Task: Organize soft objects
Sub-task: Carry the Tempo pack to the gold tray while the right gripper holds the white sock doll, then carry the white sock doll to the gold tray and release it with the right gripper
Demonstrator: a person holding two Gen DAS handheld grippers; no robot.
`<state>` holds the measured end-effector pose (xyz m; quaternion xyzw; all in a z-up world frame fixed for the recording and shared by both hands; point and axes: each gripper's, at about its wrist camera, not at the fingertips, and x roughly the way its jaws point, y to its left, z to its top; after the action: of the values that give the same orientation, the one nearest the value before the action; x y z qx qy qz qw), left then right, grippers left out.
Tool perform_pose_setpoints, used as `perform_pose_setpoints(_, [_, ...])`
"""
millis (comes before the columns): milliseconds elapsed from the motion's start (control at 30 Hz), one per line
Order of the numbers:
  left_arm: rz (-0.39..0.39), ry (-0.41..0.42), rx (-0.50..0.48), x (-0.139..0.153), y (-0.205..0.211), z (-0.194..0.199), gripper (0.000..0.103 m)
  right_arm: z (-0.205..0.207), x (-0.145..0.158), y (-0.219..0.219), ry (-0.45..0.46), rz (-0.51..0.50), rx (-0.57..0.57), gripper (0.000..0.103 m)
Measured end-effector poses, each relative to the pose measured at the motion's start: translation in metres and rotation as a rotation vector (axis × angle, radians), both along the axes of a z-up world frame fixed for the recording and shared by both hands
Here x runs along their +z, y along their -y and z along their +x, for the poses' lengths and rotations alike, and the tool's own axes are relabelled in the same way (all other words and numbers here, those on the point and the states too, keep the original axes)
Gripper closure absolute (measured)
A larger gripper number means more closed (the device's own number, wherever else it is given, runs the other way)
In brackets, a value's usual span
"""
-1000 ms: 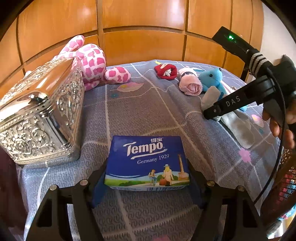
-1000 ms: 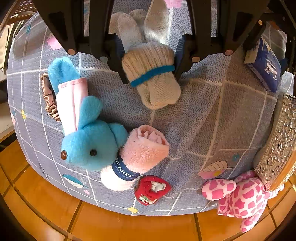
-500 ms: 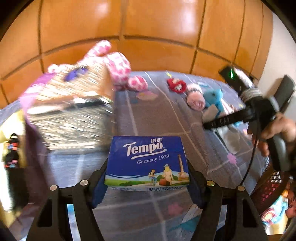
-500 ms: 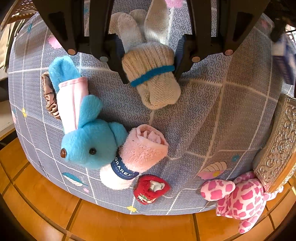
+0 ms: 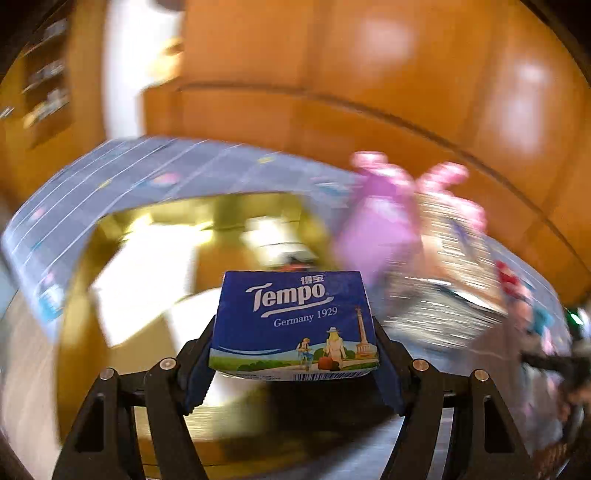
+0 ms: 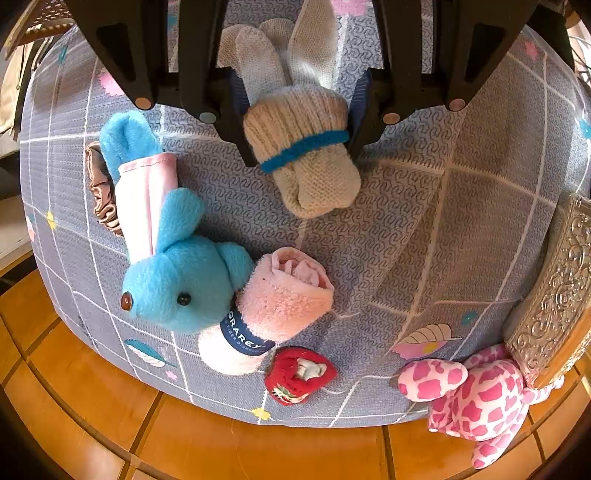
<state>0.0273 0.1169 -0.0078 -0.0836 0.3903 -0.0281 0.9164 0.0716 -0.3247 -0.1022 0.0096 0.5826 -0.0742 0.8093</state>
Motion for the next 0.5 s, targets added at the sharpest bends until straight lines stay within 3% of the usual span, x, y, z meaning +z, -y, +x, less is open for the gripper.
perform_pose_setpoints(133, [0.023,-0.077,0.187,-0.015,-0.061,0.004,0.029,0.0,0.0,0.0,0.0,0.0,0.0,0.058])
perform_pose_setpoints(267, [0.09,-0.125,0.293,-0.032,-0.097,-0.001,0.025,0.0,0.0,0.0,0.0,0.0,-0.001,0.058])
perform_pose_setpoints(367, [0.118,-0.153,0.317,-0.043,-0.113,-0.008,0.012,0.0,0.0,0.0,0.0,0.0,-0.001,0.058])
perform_pose_setpoints(500, [0.145,-0.136,0.314,-0.046,-0.112,-0.013,0.01,0.0,0.0,-0.001,0.004,-0.005,-0.001,0.058])
